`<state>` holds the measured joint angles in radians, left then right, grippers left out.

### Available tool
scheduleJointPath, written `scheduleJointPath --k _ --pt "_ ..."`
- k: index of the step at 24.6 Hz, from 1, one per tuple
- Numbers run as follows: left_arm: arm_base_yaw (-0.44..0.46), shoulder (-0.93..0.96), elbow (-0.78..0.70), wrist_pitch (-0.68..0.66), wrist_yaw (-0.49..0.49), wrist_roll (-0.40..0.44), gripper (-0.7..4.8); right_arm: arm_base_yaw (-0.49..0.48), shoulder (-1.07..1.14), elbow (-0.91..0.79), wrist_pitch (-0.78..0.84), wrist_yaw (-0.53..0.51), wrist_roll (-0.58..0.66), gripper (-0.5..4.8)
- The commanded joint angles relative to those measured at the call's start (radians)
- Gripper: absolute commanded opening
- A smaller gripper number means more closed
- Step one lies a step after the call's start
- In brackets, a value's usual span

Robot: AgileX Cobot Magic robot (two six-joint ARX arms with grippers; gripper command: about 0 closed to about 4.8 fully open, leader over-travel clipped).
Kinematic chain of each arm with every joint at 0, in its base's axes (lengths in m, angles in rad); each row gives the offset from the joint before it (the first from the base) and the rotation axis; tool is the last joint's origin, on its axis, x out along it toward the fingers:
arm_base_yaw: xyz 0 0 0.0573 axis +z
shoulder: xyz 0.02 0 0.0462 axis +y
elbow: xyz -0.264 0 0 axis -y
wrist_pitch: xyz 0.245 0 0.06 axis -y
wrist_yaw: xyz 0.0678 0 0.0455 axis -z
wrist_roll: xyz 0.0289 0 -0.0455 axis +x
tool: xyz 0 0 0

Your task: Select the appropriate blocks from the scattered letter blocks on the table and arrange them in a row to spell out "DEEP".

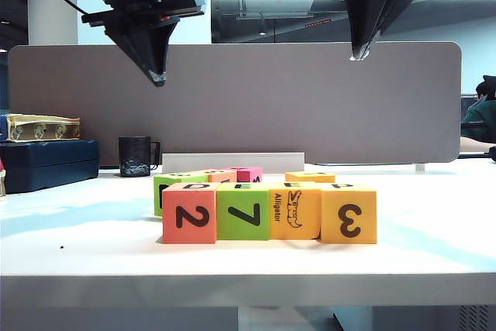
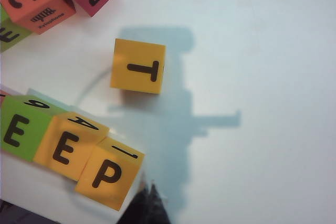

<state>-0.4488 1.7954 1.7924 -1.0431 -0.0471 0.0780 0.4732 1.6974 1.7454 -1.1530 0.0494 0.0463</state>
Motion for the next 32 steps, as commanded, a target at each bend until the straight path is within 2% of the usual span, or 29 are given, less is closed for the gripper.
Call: scheduleJointPath --k 1,9,19,22,24,30,32 --pt "0.000 -0.005 0.003 0.060 -0.002 0.000 -0.06 0.001 -0.002 0.004 0.006 -0.002 0.000 -0.01" --pt "0.000 -0.005 0.003 0.144 -0.002 0.000 -0.06 0.001 -0.002 0.004 0.013 0.002 -0.003 -0.01" --pt "0.000 -0.005 0.003 0.169 -0.002 0.000 -0.06 -0.003 -0.015 -0.002 0.134 0.011 0.008 -0.01" --pt "0.000 -0.005 0.003 0.169 -0.001 0.000 -0.06 -0.010 -0.108 -0.104 0.292 0.103 0.074 -0.01" --pt "0.000 -0.005 0.003 0.170 -0.001 0.000 -0.06 -0.019 -0.161 -0.166 0.369 0.129 0.085 -0.01" --pt "0.000 -0.005 0.003 0.170 -0.001 0.000 -0.06 -0.114 -0.463 -0.545 0.719 0.133 0.113 -0.01" --pt "0.000 -0.005 0.003 0.170 -0.001 0.000 -0.06 -0.149 -0.544 -0.639 0.769 0.133 0.113 -0.01"
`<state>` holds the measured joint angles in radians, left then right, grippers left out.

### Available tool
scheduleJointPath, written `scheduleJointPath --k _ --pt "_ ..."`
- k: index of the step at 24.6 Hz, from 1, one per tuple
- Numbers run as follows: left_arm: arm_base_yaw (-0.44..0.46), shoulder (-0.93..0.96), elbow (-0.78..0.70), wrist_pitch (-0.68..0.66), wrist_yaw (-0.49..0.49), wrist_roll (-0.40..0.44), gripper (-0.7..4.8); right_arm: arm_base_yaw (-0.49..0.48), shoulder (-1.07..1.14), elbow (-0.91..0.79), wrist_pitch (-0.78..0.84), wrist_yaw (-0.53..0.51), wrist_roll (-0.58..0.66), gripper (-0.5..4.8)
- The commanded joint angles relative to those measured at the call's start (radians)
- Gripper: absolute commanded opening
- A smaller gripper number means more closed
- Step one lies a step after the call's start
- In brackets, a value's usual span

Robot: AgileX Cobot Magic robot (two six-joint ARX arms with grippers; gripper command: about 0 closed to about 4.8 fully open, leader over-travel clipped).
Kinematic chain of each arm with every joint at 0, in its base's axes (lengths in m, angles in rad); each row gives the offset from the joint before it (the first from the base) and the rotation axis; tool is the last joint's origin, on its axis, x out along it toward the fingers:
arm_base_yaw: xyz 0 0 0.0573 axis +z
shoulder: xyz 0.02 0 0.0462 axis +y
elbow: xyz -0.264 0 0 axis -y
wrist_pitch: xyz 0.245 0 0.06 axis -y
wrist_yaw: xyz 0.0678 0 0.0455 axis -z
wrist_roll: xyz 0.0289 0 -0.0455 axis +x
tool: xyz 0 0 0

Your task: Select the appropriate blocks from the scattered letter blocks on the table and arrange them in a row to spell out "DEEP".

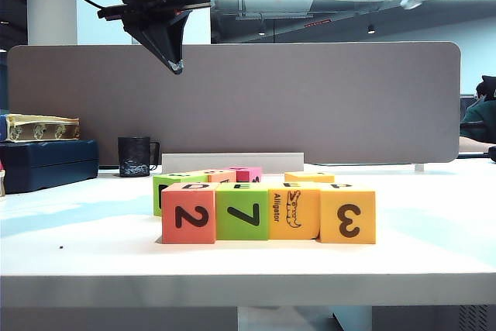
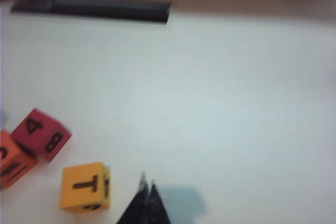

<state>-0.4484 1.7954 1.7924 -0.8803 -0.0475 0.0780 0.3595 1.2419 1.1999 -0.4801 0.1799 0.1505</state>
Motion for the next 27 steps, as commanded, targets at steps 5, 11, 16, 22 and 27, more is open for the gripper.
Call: scheduleJointPath --k 5,11,16,22,27 --pt "-0.001 -0.005 0.003 0.006 -0.001 0.000 -0.06 -0.134 -0.282 -0.313 0.186 0.003 0.009 -0.01" --pt "-0.001 -0.005 0.003 0.007 -0.001 0.000 -0.06 -0.246 -0.537 -0.571 0.274 0.003 0.010 -0.01" --pt "-0.001 -0.011 0.005 0.002 0.002 0.000 -0.06 -0.301 -0.788 -0.778 0.280 -0.003 0.010 -0.01" --pt "-0.001 -0.004 0.001 0.070 0.007 0.000 -0.06 -0.310 -1.045 -1.058 0.460 -0.032 0.080 -0.01" --pt "-0.001 -0.003 0.001 0.072 0.006 0.000 -0.06 -0.309 -1.049 -1.093 0.477 -0.031 0.089 -0.01"
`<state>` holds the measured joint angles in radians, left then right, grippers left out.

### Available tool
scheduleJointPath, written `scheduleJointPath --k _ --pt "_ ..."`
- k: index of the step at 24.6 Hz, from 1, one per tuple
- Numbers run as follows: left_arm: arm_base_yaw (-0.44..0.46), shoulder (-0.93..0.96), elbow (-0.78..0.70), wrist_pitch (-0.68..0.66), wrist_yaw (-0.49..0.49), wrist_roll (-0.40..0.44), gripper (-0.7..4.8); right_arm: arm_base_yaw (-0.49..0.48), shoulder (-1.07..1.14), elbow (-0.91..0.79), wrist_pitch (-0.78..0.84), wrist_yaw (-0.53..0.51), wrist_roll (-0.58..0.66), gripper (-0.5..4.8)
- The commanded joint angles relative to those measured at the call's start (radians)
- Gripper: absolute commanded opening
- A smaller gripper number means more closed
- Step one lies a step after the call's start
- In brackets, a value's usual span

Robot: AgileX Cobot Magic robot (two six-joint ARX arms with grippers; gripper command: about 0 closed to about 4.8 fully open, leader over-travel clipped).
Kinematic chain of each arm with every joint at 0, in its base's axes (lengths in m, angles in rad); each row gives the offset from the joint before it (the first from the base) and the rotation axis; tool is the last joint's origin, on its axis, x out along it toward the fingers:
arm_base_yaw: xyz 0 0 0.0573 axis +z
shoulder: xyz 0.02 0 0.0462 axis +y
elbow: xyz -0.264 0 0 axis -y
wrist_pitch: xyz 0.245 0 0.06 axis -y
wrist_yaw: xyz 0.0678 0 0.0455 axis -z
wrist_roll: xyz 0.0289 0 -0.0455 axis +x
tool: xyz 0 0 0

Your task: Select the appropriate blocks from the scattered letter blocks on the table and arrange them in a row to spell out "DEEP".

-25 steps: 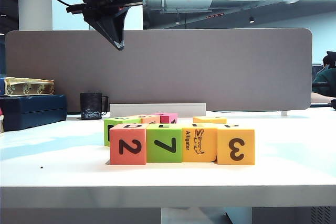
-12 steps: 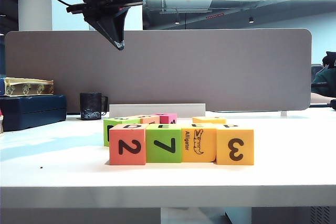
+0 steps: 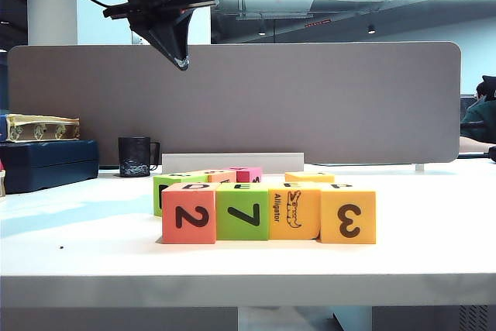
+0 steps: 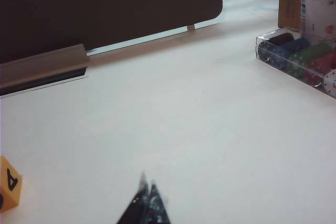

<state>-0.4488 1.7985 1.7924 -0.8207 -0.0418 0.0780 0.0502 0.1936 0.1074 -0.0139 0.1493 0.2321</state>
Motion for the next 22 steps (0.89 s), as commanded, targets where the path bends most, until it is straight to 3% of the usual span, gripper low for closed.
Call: scheduleJointPath --k 1,22 --pt "-0.001 -0.006 0.001 0.012 0.000 0.000 -0.06 0.001 -0.002 0.000 0.011 0.000 0.005 -0.01" --pt "-0.001 -0.006 0.001 0.014 0.001 0.000 -0.06 0.000 -0.083 -0.080 -0.042 0.008 0.003 -0.01"
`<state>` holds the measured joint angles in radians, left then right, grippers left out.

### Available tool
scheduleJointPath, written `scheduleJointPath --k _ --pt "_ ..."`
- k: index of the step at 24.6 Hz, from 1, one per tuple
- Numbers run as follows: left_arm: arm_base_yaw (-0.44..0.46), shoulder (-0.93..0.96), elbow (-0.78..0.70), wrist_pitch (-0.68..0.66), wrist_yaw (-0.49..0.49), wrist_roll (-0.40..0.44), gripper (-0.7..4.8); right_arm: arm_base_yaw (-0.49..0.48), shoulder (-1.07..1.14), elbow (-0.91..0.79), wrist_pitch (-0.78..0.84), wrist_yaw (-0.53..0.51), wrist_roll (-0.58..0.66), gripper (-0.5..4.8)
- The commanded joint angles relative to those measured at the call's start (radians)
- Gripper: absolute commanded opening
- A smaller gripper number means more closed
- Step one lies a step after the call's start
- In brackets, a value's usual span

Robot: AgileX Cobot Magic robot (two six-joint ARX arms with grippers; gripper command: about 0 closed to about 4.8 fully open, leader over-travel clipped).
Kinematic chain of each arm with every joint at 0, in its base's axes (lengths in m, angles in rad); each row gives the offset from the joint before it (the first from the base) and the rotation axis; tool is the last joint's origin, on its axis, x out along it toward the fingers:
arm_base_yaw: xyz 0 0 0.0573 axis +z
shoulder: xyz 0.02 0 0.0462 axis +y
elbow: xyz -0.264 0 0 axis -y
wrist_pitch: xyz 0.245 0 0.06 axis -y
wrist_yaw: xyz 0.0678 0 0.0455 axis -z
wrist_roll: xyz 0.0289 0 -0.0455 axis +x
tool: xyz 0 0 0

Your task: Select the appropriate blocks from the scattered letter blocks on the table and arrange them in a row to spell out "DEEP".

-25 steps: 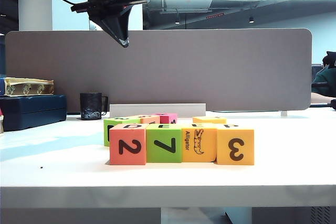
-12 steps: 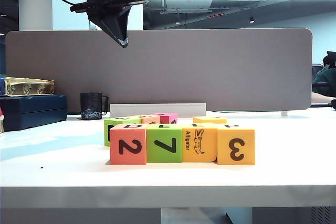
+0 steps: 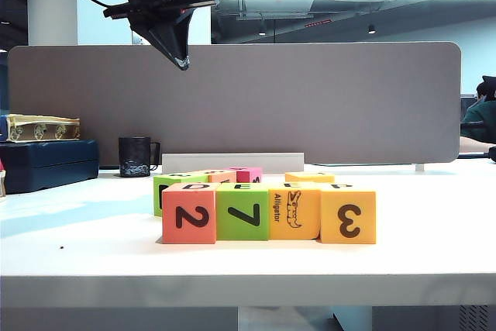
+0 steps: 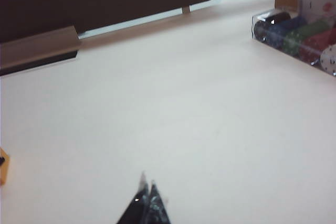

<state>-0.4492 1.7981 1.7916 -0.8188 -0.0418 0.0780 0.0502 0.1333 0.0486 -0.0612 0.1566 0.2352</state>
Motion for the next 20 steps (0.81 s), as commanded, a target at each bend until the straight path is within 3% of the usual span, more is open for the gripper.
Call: scheduleJointPath --k 1,20 --pt "0.000 -0.006 0.002 0.013 0.001 0.000 -0.06 0.001 -0.031 -0.030 0.005 -0.001 0.000 -0.01" --pt "0.000 -0.006 0.002 0.013 0.001 0.000 -0.06 0.001 -0.115 -0.047 -0.109 -0.003 -0.110 -0.01"
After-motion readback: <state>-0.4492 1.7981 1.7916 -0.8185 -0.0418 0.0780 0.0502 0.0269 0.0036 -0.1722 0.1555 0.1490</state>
